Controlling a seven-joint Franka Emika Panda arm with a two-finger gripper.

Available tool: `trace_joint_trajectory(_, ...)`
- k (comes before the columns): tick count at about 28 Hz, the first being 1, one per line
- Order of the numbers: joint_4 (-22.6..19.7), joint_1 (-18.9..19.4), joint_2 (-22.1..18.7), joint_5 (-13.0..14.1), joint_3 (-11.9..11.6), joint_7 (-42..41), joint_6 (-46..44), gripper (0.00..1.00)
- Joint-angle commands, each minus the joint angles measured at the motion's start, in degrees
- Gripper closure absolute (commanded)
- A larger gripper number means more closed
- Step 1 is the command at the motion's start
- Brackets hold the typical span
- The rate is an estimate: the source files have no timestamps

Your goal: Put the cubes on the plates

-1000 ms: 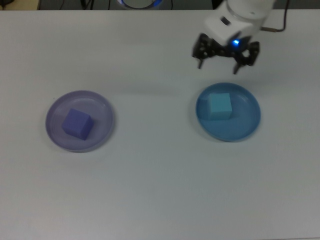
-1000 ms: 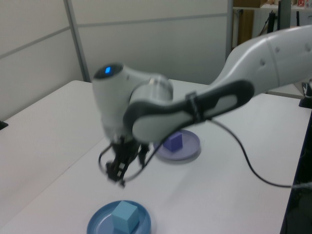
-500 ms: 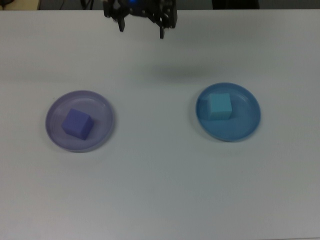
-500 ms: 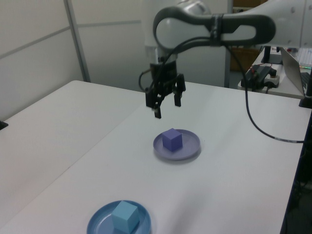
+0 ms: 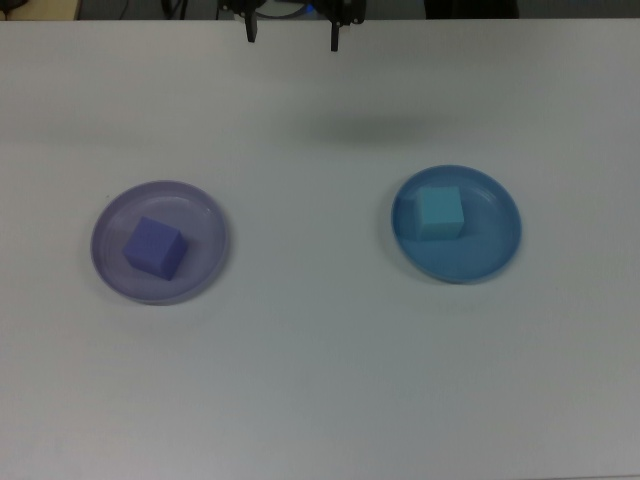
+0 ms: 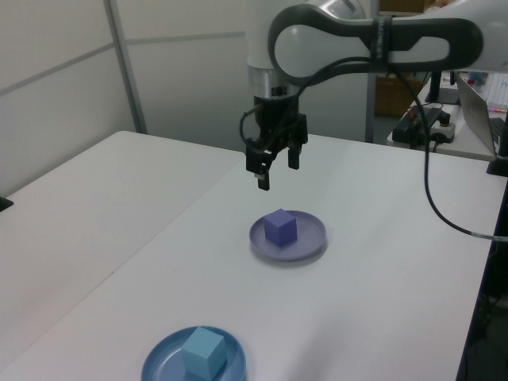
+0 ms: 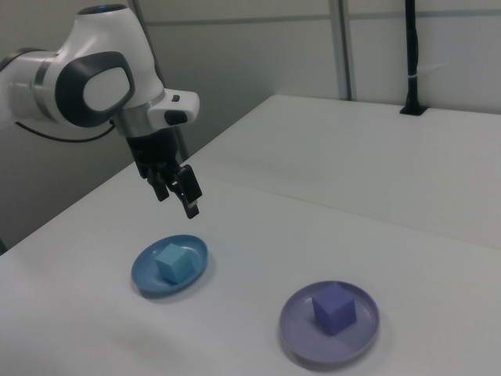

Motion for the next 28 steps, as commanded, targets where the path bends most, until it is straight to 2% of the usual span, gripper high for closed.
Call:
trace_joint_trajectory(1,-3.42,-1.3,-2.56,1.1,-0.63,-3.71,2.41,0.0)
trace_joint_trajectory(2,-1.94,-2.61,-2.3,1.1,-0.72,-5.63,2.06,0.0)
trace_joint_trajectory(5,-1.4,-3.67,-2.39,1.01,-0.81,-7.84,0.92,0.0)
trace_joint_trajectory(13,-1.31,-3.5,-2.39,0.31,-0.72,-10.92,-1.88,0.0)
trace_joint_trajectory(17,-1.22,-3.41,-2.39,-0.39,-0.63,-15.39,-4.26,0.0)
trace_joint_trajectory(22,-0.61,-3.32,-2.3,-2.06,-0.54,-15.23,-4.0,0.0)
trace_joint_trajectory(28,-0.25,-3.41,-2.39,-2.24,-0.63,-13.13,-3.57,0.0)
